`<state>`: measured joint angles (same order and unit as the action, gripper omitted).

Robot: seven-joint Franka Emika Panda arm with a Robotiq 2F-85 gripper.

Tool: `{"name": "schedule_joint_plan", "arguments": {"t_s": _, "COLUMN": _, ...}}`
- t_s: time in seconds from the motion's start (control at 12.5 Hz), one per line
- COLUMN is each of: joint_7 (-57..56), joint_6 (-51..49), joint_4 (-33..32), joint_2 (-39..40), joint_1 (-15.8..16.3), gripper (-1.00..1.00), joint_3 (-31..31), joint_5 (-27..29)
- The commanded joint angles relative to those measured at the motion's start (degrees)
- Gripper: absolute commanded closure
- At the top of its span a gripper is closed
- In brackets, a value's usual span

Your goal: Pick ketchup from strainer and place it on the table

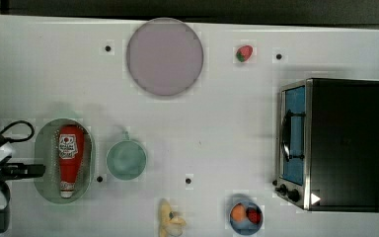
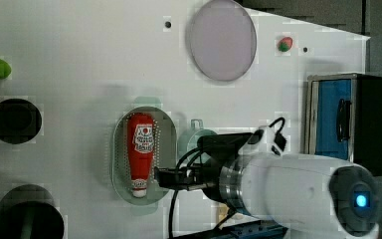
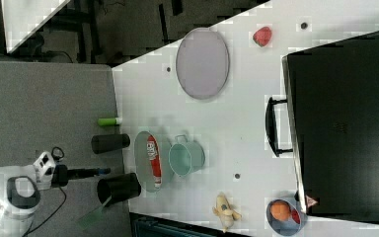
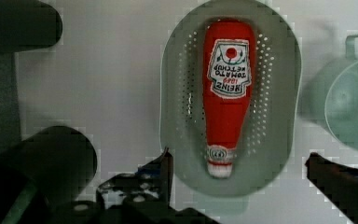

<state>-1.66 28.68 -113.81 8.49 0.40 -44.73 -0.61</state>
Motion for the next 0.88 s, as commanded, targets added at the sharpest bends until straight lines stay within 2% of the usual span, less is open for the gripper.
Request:
{"name": "schedule_joint_plan", "arguments": {"t_s": 0.08, "joint_7": 3.0, "joint_6": 7.33, "joint_4": -4.42, "joint_2": 3.85, "joint_1": -0.85, "gripper": -1.0, "joint_3": 1.63, "joint_5": -5.29}}
{"name": "schedule_joint_plan", "arguments": {"t_s": 0.48, "joint_7": 5.38, "joint_6": 20.3, "joint_4": -7.89, "joint_2": 12.65, "joint_1": -0.78, "gripper": -1.0, "joint_3": 2.29, "joint_5": -10.78}}
{"name": "schedule_joint_plan", "arguments": {"t_s": 0.88, "joint_7": 14.6, "joint_6": 25.34, "joint_4": -7.95, "joint_2": 20.55, "joint_1": 0.19, "gripper": -1.0, "joint_3": 3.55, "joint_5": -19.21}}
